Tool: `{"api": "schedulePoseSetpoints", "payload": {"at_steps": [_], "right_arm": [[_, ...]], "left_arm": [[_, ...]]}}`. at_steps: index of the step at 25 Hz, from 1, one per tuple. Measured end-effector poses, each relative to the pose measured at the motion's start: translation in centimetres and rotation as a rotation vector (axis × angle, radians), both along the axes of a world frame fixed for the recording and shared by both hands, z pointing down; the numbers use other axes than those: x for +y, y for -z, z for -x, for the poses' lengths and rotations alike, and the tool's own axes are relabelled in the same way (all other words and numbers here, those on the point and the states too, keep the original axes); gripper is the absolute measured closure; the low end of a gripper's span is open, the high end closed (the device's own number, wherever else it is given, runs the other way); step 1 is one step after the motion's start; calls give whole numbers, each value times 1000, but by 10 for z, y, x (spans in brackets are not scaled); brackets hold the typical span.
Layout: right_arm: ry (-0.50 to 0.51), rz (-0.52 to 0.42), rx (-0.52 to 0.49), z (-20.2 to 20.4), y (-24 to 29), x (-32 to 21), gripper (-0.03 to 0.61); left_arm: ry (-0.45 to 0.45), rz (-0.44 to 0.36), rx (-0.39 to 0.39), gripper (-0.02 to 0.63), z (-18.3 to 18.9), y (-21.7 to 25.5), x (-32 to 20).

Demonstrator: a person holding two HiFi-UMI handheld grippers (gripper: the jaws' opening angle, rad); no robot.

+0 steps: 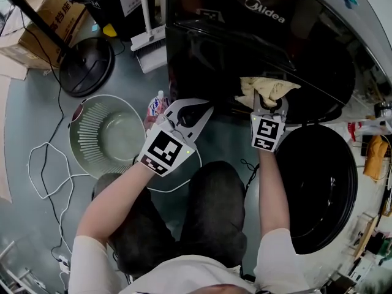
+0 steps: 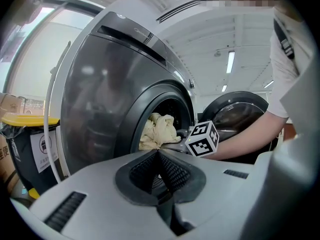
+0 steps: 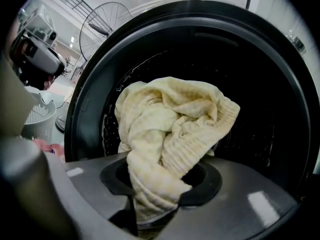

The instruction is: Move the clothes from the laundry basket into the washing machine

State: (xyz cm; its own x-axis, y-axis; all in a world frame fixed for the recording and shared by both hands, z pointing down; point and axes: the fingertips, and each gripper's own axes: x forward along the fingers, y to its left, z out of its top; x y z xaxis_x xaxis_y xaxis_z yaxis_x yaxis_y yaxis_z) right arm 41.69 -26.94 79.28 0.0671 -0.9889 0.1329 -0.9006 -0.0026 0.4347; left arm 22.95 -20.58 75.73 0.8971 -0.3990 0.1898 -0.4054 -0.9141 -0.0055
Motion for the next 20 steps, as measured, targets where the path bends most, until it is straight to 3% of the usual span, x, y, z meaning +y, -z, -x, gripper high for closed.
{"api": "schedulePoseSetpoints", "payload": {"at_steps": [12, 18, 20], "right_arm": [[-79, -31, 233, -13, -10, -51, 357], [-102, -1, 294, -19, -25, -61, 345], [-100, 58, 277, -24, -41, -66, 342]], "left_arm": [[-32, -39, -45, 607, 6, 3, 16], [-17, -23, -61, 607, 21, 0, 17], [-8, -21, -55, 607, 23, 3, 15]]}}
